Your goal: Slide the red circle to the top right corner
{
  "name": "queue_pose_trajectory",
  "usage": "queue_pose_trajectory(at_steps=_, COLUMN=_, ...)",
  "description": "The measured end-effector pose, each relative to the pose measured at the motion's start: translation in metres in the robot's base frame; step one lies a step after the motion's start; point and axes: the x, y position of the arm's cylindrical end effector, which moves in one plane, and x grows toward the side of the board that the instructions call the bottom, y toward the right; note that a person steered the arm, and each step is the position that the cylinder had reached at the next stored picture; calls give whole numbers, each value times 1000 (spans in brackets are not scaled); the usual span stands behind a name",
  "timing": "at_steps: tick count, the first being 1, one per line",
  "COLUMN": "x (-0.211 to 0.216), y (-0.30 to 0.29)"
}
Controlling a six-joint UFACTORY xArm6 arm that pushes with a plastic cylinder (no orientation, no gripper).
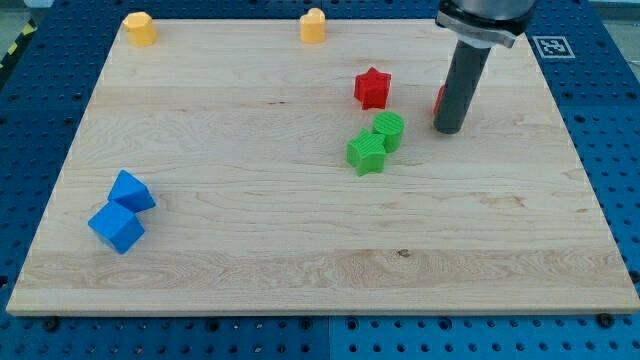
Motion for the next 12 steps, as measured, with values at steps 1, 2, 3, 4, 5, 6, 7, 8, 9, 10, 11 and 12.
queue_pose_trajectory(at_steps=1, x=-20, y=4)
queue_pose_trajectory(at_steps=2, x=-40, y=4)
queue_pose_trajectory(at_steps=3, x=-60, y=6)
queue_pose_trajectory(at_steps=4, x=-79, y=10)
queue_pose_trajectory(at_steps=5, x=-97, y=14)
queue_pose_trajectory(at_steps=6, x=-117, y=21)
queue_pose_trajectory(at_steps=7, x=-133, y=23)
queue_pose_trajectory(at_steps=8, x=-141, y=22)
queue_pose_trajectory(at_steps=9, x=-138, y=22)
queue_pose_trajectory(at_steps=10, x=-124, y=27)
queue_pose_trajectory(at_steps=11, x=-121, y=33)
queue_pose_trajectory(at_steps=12, x=-127, y=42)
